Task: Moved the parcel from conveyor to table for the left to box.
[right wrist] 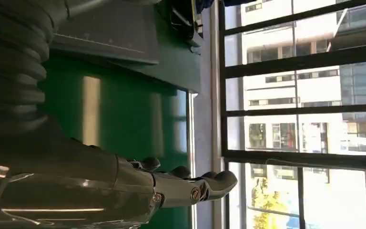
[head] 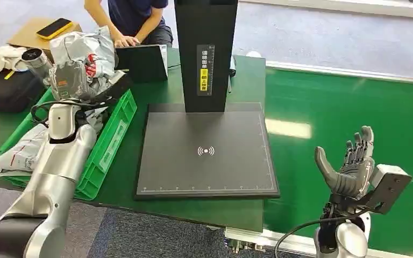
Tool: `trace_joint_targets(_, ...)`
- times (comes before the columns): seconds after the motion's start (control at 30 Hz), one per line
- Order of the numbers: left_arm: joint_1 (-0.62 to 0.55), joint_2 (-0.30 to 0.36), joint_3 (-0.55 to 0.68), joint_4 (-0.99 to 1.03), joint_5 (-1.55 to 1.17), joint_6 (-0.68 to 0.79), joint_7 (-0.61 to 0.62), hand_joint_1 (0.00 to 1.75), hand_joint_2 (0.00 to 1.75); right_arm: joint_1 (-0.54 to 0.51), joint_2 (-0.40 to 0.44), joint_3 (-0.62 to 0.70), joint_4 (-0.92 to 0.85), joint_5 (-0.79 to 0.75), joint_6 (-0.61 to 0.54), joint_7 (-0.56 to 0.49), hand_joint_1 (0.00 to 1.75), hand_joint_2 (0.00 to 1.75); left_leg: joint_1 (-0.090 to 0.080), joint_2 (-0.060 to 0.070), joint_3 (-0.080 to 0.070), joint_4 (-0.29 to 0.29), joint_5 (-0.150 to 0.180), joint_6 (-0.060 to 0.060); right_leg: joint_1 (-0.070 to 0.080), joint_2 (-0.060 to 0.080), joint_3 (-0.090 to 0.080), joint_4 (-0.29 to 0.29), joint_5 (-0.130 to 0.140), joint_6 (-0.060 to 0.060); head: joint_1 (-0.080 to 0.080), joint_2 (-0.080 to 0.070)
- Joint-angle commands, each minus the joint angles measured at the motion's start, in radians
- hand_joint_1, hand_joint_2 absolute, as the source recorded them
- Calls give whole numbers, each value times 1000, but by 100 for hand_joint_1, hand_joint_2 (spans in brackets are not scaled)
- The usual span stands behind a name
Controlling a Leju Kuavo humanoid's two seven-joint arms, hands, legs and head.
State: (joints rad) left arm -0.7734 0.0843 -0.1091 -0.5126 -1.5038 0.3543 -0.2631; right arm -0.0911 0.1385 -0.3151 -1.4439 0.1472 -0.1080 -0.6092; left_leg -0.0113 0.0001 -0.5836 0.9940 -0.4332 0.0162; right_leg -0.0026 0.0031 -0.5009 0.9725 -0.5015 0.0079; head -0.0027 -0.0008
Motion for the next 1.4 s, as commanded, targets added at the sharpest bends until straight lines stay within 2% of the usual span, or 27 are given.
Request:
trace_joint_targets(0.03,-177,65,-153,232,-67,-201,361,175,175,-11,-5,-6,45,3,-8,5,0,175,1,0,1,0,-1,-3,1,0,1,0,-1,-1,0,0)
trace_joint_targets(0.07,-180,64,-155,238,-67,-230,388,175,175,-10,-4,-8,43,4,-10,7,0,175,1,0,2,0,-1,-4,1,-1,2,0,-1,-1,0,0)
trace_joint_targets(0.1,-183,66,-160,248,-67,-300,495,175,175,-7,3,-13,40,7,-19,12,0,175,1,0,0,0,0,-2,1,0,0,0,0,0,0,0)
trace_joint_targets(0.17,-183,68,-176,254,-67,-358,588,175,175,5,14,-10,32,14,-29,15,0,175,1,0,0,0,0,-2,1,0,0,0,0,0,0,0)
trace_joint_targets(0.27,-180,82,-227,256,-67,-386,676,175,175,29,32,-8,10,19,-39,16,0,175,1,0,1,-1,-1,-2,1,0,1,0,0,0,0,0)
trace_joint_targets(0.43,-184,78,-227,268,-65,-507,652,175,175,18,35,-10,25,21,-40,16,0,175,1,-2,2,-1,-1,-3,1,-2,3,-1,-2,0,0,0)
trace_joint_targets(0.53,-163,61,-193,259,-59,-489,630,175,175,13,34,-11,33,22,-39,16,0,175,1,-1,0,-1,-1,-2,1,-1,1,0,-1,0,0,0)
trace_joint_targets(0.57,-153,57,-191,253,-63,-468,622,38,175,17,36,-13,27,21,-37,16,0,175,1,-1,-1,0,-1,-2,0,-1,-1,0,0,0,1,0)
trace_joint_targets(0.6,-149,58,-195,248,-67,-450,623,0,175,20,37,-14,23,21,-37,16,0,175,1,-1,0,-1,-1,-2,0,-1,1,-1,-1,0,0,0)
trace_joint_targets(0.73,-140,68,-195,242,-67,-390,635,0,175,18,41,-13,15,30,-36,23,0,175,1,-1,-1,-1,0,-2,0,-1,0,0,-1,0,0,0)
trace_joint_targets(1.37,-141,69,-194,242,-67,-389,635,0,175,15,40,-12,16,30,-35,23,0,175,1,-1,2,-2,-1,-3,0,-1,2,-1,-1,0,0,0)
trace_joint_targets(1.4,-136,68,-176,233,-62,-337,639,0,175,14,41,-16,17,29,-36,24,0,175,1,-1,0,-1,-1,-2,0,-1,1,0,-1,0,0,0)
